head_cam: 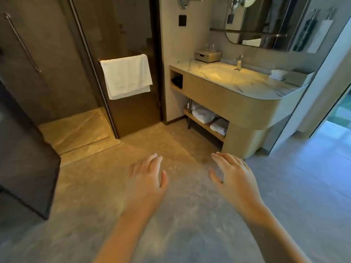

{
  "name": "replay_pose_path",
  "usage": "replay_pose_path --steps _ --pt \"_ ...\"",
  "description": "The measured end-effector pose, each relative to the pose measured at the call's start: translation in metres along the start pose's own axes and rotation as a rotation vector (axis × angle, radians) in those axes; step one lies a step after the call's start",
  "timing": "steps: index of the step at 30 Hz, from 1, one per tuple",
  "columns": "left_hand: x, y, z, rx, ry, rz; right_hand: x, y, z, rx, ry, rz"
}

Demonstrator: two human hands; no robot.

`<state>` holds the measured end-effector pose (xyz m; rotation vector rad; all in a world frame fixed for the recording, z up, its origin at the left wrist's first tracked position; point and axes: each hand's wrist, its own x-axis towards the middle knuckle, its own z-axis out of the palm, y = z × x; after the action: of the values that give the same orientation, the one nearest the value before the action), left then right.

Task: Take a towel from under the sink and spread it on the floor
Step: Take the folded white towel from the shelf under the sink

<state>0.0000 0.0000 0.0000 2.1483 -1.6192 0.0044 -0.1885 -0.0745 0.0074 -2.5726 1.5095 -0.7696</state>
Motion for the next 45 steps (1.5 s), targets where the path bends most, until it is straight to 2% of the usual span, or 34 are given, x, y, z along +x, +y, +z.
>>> replay_pose_path --steps 2,9,17,25,31,39,45 --pt "0.026 0.013 0.021 -0.075 0.012 -0.019 0.020 0.030 0.004 0.005 0.062 0.014" --pt "0.110 0.043 0.082 -0.095 -0.008 -0.018 0.094 0.109 0.023 -0.036 0.087 0.060" --pt "0.211 0.018 0.128 -0.132 -0.049 -0.002 0.186 0.129 0.084 -0.044 -0.022 0.068" --pt "0.359 -0.057 0.160 -0.218 -0.077 -0.041 0.331 0.097 0.160 -0.052 -0.172 0.133" --pt "0.440 -0.102 0.178 -0.243 -0.110 -0.036 0.415 0.076 0.212 -0.008 -0.188 0.126" --pt "0.534 -0.130 0.226 -0.277 -0.194 -0.040 0.502 0.106 0.269 -0.024 -0.217 0.183" --pt "0.636 -0.125 0.280 -0.241 -0.255 0.008 0.586 0.161 0.323 0.006 -0.302 0.246"
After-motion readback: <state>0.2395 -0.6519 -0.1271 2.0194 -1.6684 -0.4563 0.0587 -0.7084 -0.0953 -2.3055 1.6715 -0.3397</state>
